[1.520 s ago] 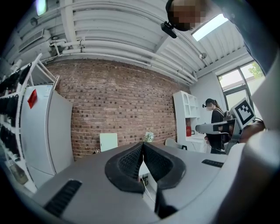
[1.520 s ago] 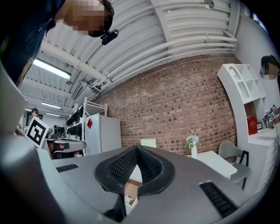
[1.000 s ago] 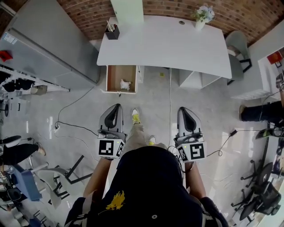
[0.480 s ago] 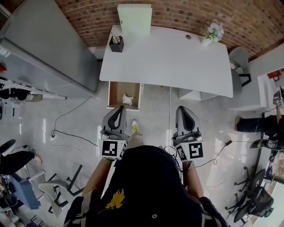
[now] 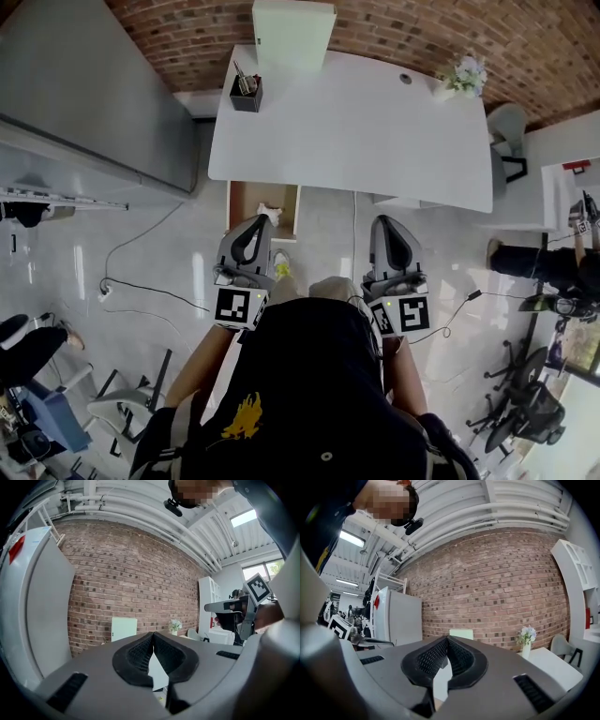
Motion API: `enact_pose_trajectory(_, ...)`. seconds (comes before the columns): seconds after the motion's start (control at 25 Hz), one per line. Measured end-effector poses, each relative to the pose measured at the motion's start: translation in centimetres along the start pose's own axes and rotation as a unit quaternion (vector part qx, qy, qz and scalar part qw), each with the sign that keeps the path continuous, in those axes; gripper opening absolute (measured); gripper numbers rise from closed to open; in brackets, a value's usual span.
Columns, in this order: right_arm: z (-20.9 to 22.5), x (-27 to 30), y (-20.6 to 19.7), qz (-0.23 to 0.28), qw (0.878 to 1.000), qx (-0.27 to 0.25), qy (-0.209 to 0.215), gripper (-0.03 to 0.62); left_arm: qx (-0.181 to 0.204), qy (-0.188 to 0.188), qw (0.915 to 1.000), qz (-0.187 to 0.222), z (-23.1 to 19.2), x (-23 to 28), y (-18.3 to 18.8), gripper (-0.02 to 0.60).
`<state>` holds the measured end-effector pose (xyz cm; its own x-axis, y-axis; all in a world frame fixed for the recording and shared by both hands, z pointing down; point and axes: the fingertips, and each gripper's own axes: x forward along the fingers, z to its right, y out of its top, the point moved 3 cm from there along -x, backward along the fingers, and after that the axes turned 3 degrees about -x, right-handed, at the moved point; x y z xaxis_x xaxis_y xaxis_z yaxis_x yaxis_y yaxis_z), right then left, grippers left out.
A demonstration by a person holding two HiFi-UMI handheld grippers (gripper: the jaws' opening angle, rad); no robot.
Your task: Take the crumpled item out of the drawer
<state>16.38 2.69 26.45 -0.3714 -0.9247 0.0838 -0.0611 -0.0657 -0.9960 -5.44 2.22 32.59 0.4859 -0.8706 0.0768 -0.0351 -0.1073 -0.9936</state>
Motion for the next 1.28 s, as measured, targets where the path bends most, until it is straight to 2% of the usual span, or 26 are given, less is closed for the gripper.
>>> enact_pose_trajectory(0.28, 0.6, 2.0, -2.5, -0.035, 0.999, 0.005, 0.033, 0.028, -0.001, 0.013, 0.9995, -0.030, -0.4, 1.3, -2.4, 0.018)
enact_pose_trajectory(0.44, 0.1, 3.8, -5.4, -0.059, 0.995, 0.004, 0.084, 0.028, -0.021, 0.052, 0.9973, -0.047, -1.0, 1.6, -4.3, 0.018)
enact_pose_trajectory(0.6, -2.6, 7.0, -9.8, -0.090, 0.985, 0.005, 0.148, 0.029, -0.036, 0.088, 0.9934, -0.065, -2.7, 1.7, -7.2, 0.018)
enact_pose_trajectory(0.72, -5.2, 9.5, -15.2, -0.125, 0.972, 0.020, 0.198, 0.055, -0.034, 0.110, 0.9903, -0.078, -4.2, 2.0, -9.6, 0.018)
enact_pose_trajectory(0.8, -6.9, 11.1, -19.6, -0.156, 0.962, 0.023, 0.222, 0.124, -0.038, 0.124, 0.9881, -0.083, -5.3, 2.2, -11.2, 0.018)
enact_pose_trajectory(1.04, -11.2, 16.9, -32.7, -0.221, 0.940, 0.023, 0.259, 0.246, -0.085, 0.136, 0.9842, -0.075, -8.5, 3.5, -15.2, 0.018)
enact_pose_trajectory(1.12, -12.9, 18.7, -37.3, -0.240, 0.931, 0.016, 0.275, 0.259, -0.105, 0.148, 0.9804, -0.077, -9.3, 3.8, -16.6, 0.018)
enact_pose_trajectory(1.28, -16.2, 21.4, -45.2, -0.283, 0.914, -0.014, 0.292, 0.271, -0.111, 0.161, 0.9766, -0.088, -11.1, 2.5, -19.6, 0.018)
